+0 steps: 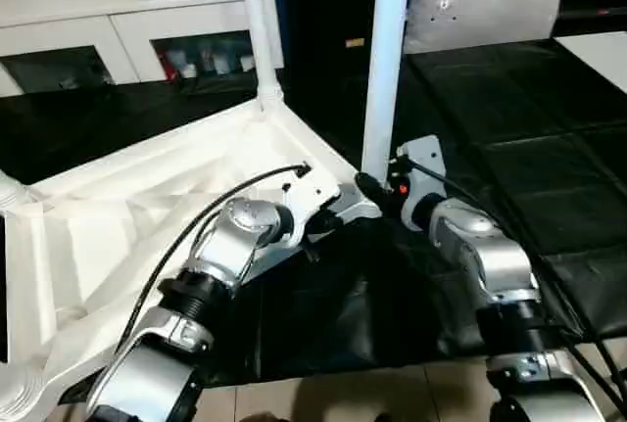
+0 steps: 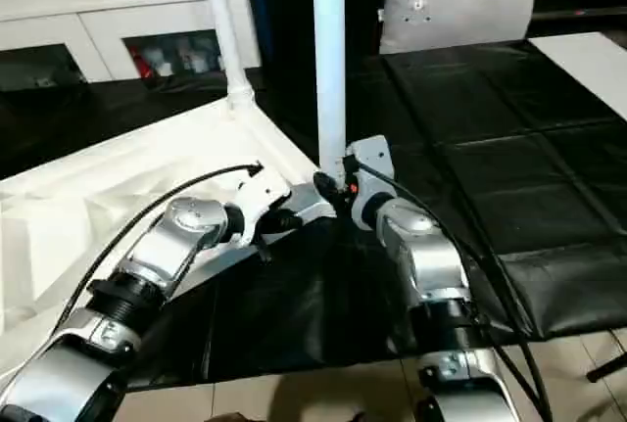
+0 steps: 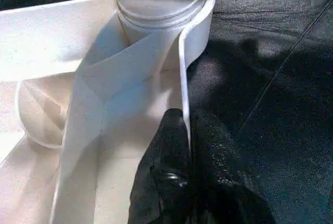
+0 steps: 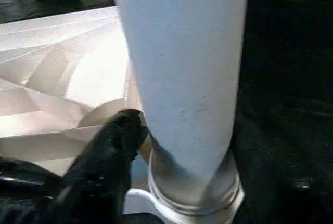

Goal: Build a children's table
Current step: Rotate leg to tighten

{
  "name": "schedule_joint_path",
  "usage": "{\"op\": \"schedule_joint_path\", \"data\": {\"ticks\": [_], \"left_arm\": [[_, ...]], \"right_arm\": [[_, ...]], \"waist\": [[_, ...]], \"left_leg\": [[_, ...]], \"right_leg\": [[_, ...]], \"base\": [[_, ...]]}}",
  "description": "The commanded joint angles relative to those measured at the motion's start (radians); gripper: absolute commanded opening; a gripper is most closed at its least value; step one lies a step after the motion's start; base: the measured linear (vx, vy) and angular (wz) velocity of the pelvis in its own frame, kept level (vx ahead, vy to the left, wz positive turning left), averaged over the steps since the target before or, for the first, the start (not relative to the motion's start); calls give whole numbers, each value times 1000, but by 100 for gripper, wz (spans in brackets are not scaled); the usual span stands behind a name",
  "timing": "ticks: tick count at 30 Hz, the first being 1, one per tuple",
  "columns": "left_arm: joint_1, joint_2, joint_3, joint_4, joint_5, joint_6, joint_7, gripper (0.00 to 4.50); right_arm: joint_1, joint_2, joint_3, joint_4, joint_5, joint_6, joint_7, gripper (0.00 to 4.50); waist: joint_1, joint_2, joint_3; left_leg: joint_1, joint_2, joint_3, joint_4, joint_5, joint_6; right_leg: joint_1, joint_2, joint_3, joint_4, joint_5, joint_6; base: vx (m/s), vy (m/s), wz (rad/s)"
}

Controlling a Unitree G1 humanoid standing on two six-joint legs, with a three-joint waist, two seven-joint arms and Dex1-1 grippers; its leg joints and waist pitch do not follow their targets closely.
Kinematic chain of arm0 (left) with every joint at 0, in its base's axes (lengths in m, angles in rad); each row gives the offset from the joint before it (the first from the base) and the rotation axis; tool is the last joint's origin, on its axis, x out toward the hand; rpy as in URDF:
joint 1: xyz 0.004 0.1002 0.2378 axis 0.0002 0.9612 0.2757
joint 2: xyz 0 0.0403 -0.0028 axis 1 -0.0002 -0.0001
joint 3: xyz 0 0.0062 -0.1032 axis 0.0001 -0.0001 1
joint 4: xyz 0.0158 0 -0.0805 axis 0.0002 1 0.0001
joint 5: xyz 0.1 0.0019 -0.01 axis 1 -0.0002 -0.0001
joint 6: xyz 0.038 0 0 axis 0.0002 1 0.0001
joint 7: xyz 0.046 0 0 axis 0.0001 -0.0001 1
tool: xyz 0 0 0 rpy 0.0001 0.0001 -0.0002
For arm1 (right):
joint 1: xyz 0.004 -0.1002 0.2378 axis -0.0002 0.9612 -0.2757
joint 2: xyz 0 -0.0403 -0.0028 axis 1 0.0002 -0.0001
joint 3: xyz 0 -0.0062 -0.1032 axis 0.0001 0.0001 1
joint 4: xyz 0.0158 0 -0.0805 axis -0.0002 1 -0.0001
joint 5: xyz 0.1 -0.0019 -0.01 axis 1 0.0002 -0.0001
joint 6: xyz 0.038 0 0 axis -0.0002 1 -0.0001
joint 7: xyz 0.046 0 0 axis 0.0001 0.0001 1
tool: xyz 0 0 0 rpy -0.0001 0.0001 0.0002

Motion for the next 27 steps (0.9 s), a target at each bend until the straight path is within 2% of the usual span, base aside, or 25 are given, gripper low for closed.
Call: {"op": "schedule_joint_path", "data": {"ticks": [1, 2, 4, 5, 7, 8, 10, 15, 17, 20, 22, 23, 24, 25, 27], "left_arm": [[-15, 38, -46, -24, 8, -104, -69, 0], [-13, 49, -48, -22, 9, -108, -78, 0], [-10, 68, -46, -20, 12, -118, -100, 0], [-8, 74, -46, -20, 9, -130, -114, 0], [-2, 97, -48, -25, 1, -156, -156, 0], [-1, 103, -50, -26, -2, -163, -171, 0], [3, 123, -59, -30, -7, -189, -210, 0], [9, 189, -92, -35, -42, -276, -356, 0], [15, 213, -107, -44, -49, -314, -421, 0], [16, 234, -126, -44, -40, -347, -467, 0], [19, 254, -144, -46, -36, -384, -510, 0], [19, 260, -148, -47, -39, -388, -520, 0], [19, 260, -148, -47, -39, -388, -520, 0], [21, 269, -156, -54, -42, -395, -539, 0], [23, 279, -164, -61, -46, -408, -563, 0]], "right_arm": [[44, -29, 47, -39, 68, -32, 144, 322], [51, -42, 44, -51, 83, -40, 174, 348], [64, -77, 44, -70, 97, -63, 236, 355], [67, -91, 47, -72, 96, -72, 255, 360], [73, -138, 52, -70, 98, -92, 321, 390], [73, -152, 56, -66, 96, -100, 340, 398], [72, -182, 64, -60, 91, -114, 383, 404], [57, -276, 100, -50, 106, -150, 546, 404], [47, -307, 117, -41, 111, -165, 618, 404], [43, -339, 140, -39, 124, -160, 703, 404], [48, -377, 173, -43, 127, -166, 793, 404], [49, -383, 178, -43, 131, -170, 809, 387], [49, -383, 178, -43, 131, -170, 809, 387], [50, -386, 180, -45, 145, -156, 829, 370], [49, -392, 188, -44, 160, -148, 855, 359]], "waist": [[10, -8, -74], [14, -7, -75], [20, -2, -75], [23, -6, -73], [27, -5, -72], [29, -8, -71], [32, -7, -70], [50, -11, -76], [62, -10, -77], [73, -11, -77], [82, -14, -76], [85, -18, -76], [88, -16, -76], [89, -23, -75], [95, -21, -75]], "left_leg": [[5, 102, -55, -71, -146, 86], [6, 103, -54, -72, -158, 90], [8, 106, -54, -72, -159, 93], [7, 107, -54, -72, -166, 92], [9, 106, -53, -74, -178, 82], [9, 105, -52, -73, -186, 80], [10, 106, -52, -74, -188, 80], [9, 111, -51, -69, -151, 98], [8, 111, -49, -67, -140, 106], [14, 117, -49, -68, -145, 102], [12, 116, -47, -68, -155, 102], [13, 117, -47, -69, -150, 100], [12, 118, -47, -68, -146, 99], [11, 118, -47, -69, -145, 98], [12, 117, -47, -68, -148, 97]], "right_leg": [[57, -123, 84, -62, -209, -105], [58, -123, 85, -64, -219, -96], [56, -122, 85, -62, -212, -99], [56, -121, 84, -65, -222, -98], [55, -122, 84, -66, -247, -98], [56, -121, 83, -68, -268, -92], [54, -121, 83, -70, -284, -88], [52, -121, 86, -58, -230, -100], [51, -122, 86, -54, -219, -107], [47, -120, 87, -55, -231, -110], [48, -122, 88, -55, -246, -109], [48, -122, 89, -54, -249, -106], [48, -124, 90, -55, -253, -107], [48, -124, 90, -56, -258, -106], [48, -125, 90, -56, -283, -101]], "base": [[0, 0, 0], [0, 0, 0], [0, 0, 0], [0, 0, 0], [0, 0, 0], [0, 0, 0], [0, 0, 0], [0, 0, 0], [0, 0, 0], [0, 0, 0], [0, 0, 0], [0, 0, 0], [0, 0, 0], [0, 0, 0], [0, 0, 0]]}}
